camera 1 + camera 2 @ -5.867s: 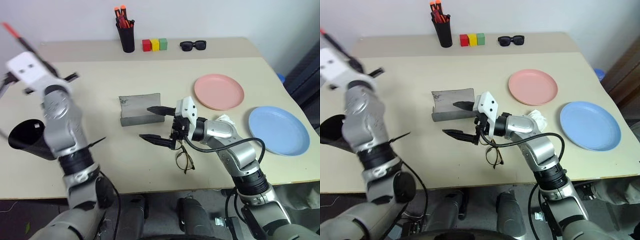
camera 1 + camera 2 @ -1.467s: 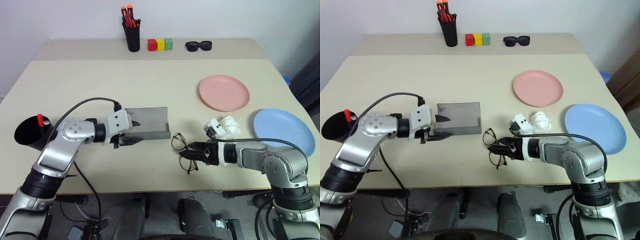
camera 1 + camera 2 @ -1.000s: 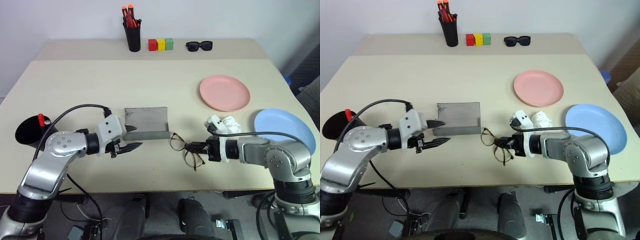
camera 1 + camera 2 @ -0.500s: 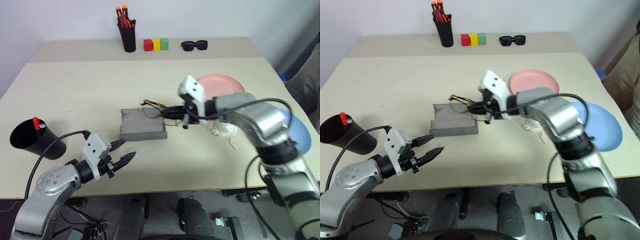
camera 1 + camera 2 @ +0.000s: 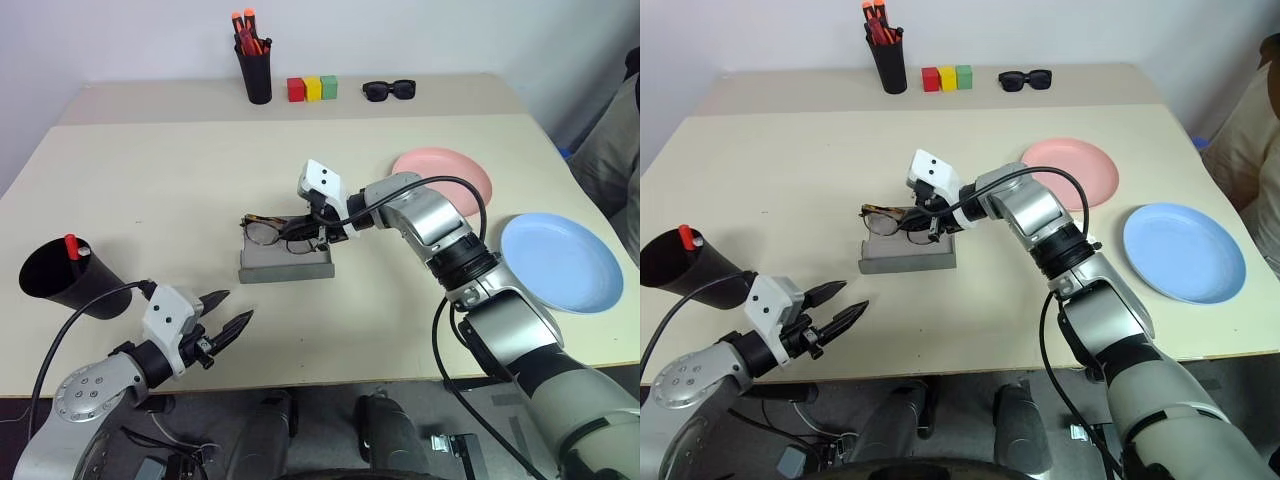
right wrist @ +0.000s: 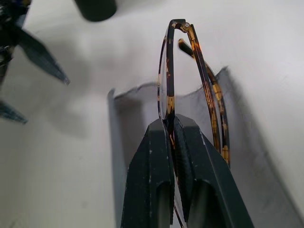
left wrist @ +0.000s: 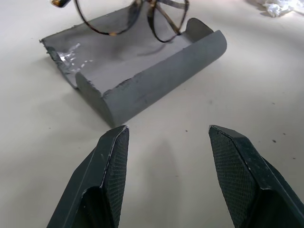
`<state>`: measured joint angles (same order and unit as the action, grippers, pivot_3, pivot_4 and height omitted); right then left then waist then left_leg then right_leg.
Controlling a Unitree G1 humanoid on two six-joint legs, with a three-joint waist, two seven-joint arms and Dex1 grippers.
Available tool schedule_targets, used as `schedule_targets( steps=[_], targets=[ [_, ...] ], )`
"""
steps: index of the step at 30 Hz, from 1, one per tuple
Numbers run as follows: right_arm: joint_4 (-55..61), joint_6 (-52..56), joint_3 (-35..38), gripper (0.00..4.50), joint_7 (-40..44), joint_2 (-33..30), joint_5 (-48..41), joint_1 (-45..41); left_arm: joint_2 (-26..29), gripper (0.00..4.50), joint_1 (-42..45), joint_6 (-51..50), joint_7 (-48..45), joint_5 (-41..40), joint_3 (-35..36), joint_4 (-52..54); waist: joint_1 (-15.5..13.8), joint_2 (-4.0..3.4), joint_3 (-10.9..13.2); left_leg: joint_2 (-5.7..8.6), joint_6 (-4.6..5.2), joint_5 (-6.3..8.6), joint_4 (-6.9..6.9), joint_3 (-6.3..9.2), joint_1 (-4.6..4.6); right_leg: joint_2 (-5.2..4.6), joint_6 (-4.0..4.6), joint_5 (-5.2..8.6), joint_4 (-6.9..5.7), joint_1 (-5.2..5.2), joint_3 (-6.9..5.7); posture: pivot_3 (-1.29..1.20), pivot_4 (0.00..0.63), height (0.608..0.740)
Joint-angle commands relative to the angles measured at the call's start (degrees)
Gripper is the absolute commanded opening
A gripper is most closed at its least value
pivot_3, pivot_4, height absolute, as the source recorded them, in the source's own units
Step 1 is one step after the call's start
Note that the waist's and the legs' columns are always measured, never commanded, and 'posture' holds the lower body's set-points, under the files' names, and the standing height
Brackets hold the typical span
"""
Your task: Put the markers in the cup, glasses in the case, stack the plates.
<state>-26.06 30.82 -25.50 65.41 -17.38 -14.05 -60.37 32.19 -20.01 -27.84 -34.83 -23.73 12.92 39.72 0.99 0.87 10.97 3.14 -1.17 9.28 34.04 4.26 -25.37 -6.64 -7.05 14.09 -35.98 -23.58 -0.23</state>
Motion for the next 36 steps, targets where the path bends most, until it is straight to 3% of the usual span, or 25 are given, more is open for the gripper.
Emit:
schedule_targets(
  steps=[1, 10, 13, 17, 19, 21, 26, 30, 36],
  targets=[
    [2.48, 0.14, 0.81, 0.07, 2.32, -0.13, 0.54, 0.62, -0.16, 2.73, -0.24, 1.23, 1.16, 0.13, 1.44, 2.47, 0.01, 0.00, 0.00, -0.01, -0.01, -0.01, 0.00, 0.00, 0.00, 0.02, 0.00, 0.00, -0.06, -0.03, 0.00, 0.00, 0.150, 0.740],
    [-1.70, -1.32, 1.11, 0.07, 2.06, 2.13, 4.21, 1.93, -0.06, 2.73, 1.40, 0.56, 2.43, -0.41, 1.24, 0.74, 0.06, -0.01, 0.00, -0.02, -0.05, -0.02, -0.01, 0.00, 0.00, 0.09, 0.00, 0.00, -0.12, -0.08, 0.01, 0.00, 0.150, 0.740],
    [-2.25, -1.76, 2.50, 1.01, 1.49, 2.69, 4.41, 1.70, -0.05, 2.73, 1.85, 0.41, 2.54, -1.10, 1.45, 0.32, 0.04, -0.02, 0.00, -0.02, -0.06, -0.03, -0.01, 0.00, 0.00, 0.09, 0.00, 0.00, -0.12, -0.08, 0.01, 0.00, 0.150, 0.740],
    [1.42, -3.02, 4.80, 2.91, 0.14, 2.12, 3.84, 2.29, -0.79, 2.73, 3.60, -0.60, 3.64, -2.42, 1.59, -0.23, -0.05, -0.02, 0.00, -0.01, -0.08, -0.03, -0.01, 0.01, 0.00, 0.09, 0.00, 0.00, -0.12, -0.08, 0.01, 0.00, 0.150, 0.740],
    [5.60, -3.64, 6.06, 2.91, 0.10, 0.86, 3.31, 3.66, -2.06, 2.73, 6.50, -2.88, 5.88, -4.40, 2.75, -1.23, -0.23, -0.02, 0.01, -0.01, -0.08, -0.03, -0.01, 0.02, 0.00, 0.09, 0.00, 0.00, -0.11, -0.08, 0.01, 0.00, 0.150, 0.740],
    [9.93, -4.36, 7.20, 2.95, -0.68, -0.81, 3.54, 5.62, -3.68, 2.18, 11.65, -6.42, 10.09, -5.83, 3.43, -2.55, -0.43, -0.01, 0.00, 0.00, -0.07, -0.04, 0.00, 0.06, 0.00, 0.09, -0.02, -0.01, -0.12, -0.06, 0.01, 0.00, 0.150, 0.740],
    [21.63, -3.57, 9.64, 2.95, -3.10, -5.92, 3.52, 12.83, -6.55, 0.04, 30.27, -16.25, 18.89, -2.91, -3.01, -8.77, -0.76, 0.05, -0.03, 0.07, -0.02, -0.15, 0.14, 0.18, 0.00, 0.13, -0.22, -0.11, -0.13, 0.11, -0.06, 0.00, 0.150, 0.740],
    [33.05, -2.66, 12.12, 2.95, -4.82, -10.57, 2.77, 20.79, -10.60, 0.04, 49.58, -24.69, 24.55, -1.02, -5.69, -24.74, -1.71, 0.09, -0.01, 0.09, -0.03, -0.20, 0.17, 0.11, 0.01, 0.20, -0.25, -0.11, -0.16, 0.16, -0.12, 0.00, 0.150, 0.740],
    [45.16, 2.20, 16.18, 2.95, -7.71, -15.90, 0.46, 30.29, -9.42, 0.04, 65.73, -26.67, 19.04, 1.99, -10.39, -45.46, -0.94, 0.09, -0.01, 0.08, -0.02, -0.21, 0.14, 0.00, 0.01, 0.19, -0.30, -0.09, -0.14, 0.16, -0.11, 0.00, 0.150, 0.740]
  ],
)
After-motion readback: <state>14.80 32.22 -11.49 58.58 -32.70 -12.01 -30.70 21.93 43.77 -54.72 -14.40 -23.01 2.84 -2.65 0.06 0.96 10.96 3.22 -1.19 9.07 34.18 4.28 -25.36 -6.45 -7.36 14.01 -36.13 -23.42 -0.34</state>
